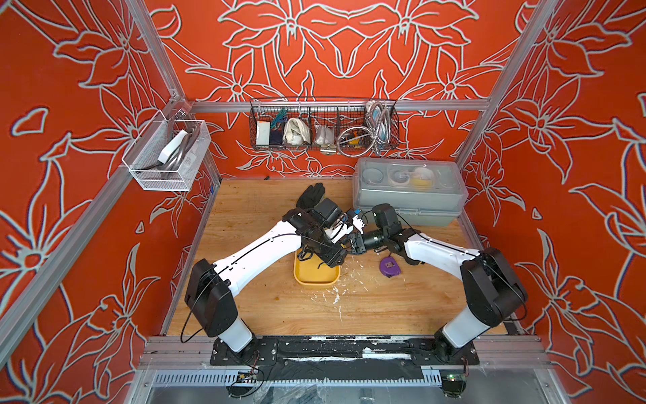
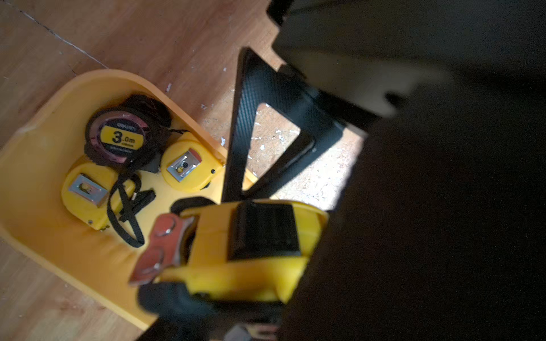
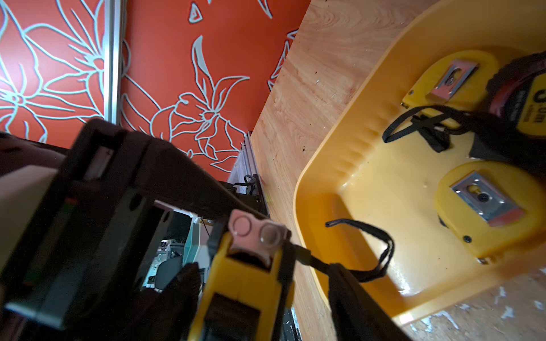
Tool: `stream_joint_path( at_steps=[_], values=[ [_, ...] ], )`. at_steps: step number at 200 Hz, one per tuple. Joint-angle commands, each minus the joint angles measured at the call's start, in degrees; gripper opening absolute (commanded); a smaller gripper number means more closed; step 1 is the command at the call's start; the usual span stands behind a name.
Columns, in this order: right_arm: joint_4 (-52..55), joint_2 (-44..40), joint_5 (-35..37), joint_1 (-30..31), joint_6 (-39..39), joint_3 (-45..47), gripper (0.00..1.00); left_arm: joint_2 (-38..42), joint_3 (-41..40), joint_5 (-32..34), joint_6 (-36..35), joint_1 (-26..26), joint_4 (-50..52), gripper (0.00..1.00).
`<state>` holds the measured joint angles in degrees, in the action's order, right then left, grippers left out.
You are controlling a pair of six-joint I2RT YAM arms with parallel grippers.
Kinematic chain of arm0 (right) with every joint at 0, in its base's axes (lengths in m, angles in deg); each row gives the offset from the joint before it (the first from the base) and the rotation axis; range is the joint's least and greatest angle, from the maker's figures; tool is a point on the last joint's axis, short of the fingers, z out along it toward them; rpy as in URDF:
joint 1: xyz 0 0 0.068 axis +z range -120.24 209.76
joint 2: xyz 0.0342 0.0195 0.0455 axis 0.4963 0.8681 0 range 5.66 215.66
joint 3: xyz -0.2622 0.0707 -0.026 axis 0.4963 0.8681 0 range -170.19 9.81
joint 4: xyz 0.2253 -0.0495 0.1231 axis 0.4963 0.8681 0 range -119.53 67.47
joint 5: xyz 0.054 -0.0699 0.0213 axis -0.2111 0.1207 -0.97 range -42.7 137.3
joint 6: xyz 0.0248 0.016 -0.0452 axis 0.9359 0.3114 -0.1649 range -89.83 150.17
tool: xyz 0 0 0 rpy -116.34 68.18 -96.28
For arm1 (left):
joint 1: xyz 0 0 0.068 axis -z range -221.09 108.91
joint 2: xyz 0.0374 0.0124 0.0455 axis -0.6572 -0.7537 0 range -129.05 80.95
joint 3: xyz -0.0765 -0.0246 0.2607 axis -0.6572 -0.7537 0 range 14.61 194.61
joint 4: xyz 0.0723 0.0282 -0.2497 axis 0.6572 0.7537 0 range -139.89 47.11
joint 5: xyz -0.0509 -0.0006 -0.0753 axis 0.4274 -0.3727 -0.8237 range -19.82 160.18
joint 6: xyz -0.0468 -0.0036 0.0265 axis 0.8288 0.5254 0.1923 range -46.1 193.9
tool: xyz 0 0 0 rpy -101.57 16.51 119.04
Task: Take the tape measure out of the storage box
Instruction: Place the tape measure at the center of the board.
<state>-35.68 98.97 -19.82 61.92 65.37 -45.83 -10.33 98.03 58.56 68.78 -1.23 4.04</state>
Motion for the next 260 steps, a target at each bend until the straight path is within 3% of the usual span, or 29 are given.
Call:
stream_joint_path(
  at_steps=[1, 13, 42, 71, 111, 144, 164, 199, 260],
  values=[
    [-0.66, 0.68, -1.22, 1.5, 0.42, -1.18, 0.5, 0.88, 0.96, 1.86, -0.15, 0.39, -5.16, 0.48],
    [-0.63, 0.57, -1.09, 1.47, 0.38, -1.14, 0.37, 0.59, 0.87, 3.14, 0.2, 0.4, -5.28, 0.52],
    [-3.6, 0.37, -1.53, 1.46, 2.53, -0.8, 0.25, 0.11, 0.52, 4.74, 0.97, 0.49, -5.76, 0.65],
    [-3.69, -0.08, -1.05, 0.71, 2.88, 0.12, 0.22, 0.98, 0.96, 7.88, 3.61, 0.43, -6.98, 0.99],
    [-0.63, -5.31, 1.02, -9.59, 1.88, 5.84, 0.22, 3.84, 0.47, 9.63, 7.72, -1.28, -10.21, 0.99],
    [11.8, -10.85, 5.89, -20.16, -6.25, 9.02, 0.23, -1.77, 1.16, 9.91, 10.88, -3.44, -5.37, 0.99],
    [13.74, -8.71, 7.73, -21.29, -8.99, 9.65, 0.24, -7.97, 1.92, 8.43, 12.36, -4.15, -1.54, 0.99],
    [4.08, 0.97, 8.16, -21.2, -5.97, 10.63, 0.27, -15.22, 1.78, 7.31, 14.1, -4.17, -1.46, 0.99],
    [9.72, 9.39, 15.17, -21.19, -10.85, 5.65, 0.3, -22.76, 5.09, 8.62, 16.72, -4.21, 0.33, 0.99]
  ],
)
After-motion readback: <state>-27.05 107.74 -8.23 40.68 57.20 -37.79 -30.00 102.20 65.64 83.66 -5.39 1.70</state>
